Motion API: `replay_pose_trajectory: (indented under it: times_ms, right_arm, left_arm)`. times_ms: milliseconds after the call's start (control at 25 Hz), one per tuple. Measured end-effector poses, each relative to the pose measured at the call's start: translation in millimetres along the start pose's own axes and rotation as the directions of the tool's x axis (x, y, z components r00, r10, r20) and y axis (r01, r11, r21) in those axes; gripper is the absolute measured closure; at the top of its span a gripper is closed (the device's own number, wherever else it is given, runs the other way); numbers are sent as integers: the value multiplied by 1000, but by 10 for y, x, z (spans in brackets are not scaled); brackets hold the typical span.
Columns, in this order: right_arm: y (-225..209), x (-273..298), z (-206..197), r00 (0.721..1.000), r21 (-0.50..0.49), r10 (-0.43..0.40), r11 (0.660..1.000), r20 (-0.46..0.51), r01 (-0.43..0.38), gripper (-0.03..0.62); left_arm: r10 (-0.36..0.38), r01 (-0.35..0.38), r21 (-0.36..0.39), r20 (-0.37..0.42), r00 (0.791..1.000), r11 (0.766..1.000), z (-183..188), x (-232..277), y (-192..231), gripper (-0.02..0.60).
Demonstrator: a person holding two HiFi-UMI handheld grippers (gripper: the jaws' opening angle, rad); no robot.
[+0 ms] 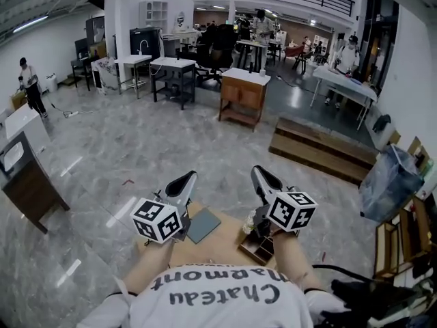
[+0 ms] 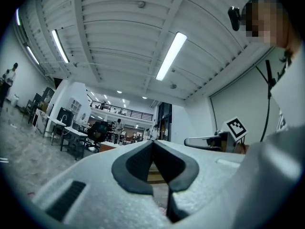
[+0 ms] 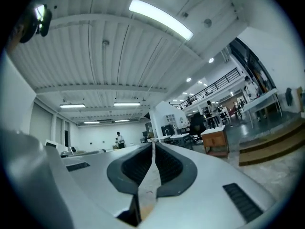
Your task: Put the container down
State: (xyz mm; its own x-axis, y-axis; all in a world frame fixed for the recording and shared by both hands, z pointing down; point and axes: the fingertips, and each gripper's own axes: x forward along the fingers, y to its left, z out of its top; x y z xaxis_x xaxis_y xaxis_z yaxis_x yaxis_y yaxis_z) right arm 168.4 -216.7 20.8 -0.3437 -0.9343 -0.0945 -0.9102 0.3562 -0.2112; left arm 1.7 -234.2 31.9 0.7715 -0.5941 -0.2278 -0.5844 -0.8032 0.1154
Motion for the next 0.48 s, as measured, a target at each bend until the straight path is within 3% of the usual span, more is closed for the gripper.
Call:
replay_pose_trajectory:
  times_ms: [320,480]
  right_arm:
    - [-68,-89,-167,996,-75,-54,996,-69,49,574]
    - [-88,-134,-225,991,-167,-94,983,-96,77,574]
  left_arm:
    - [-6,5,-37,-29,1000,999,-180,11,-24,568]
    - [-13,12,-39,-32,999,999,-195,7,-61,566]
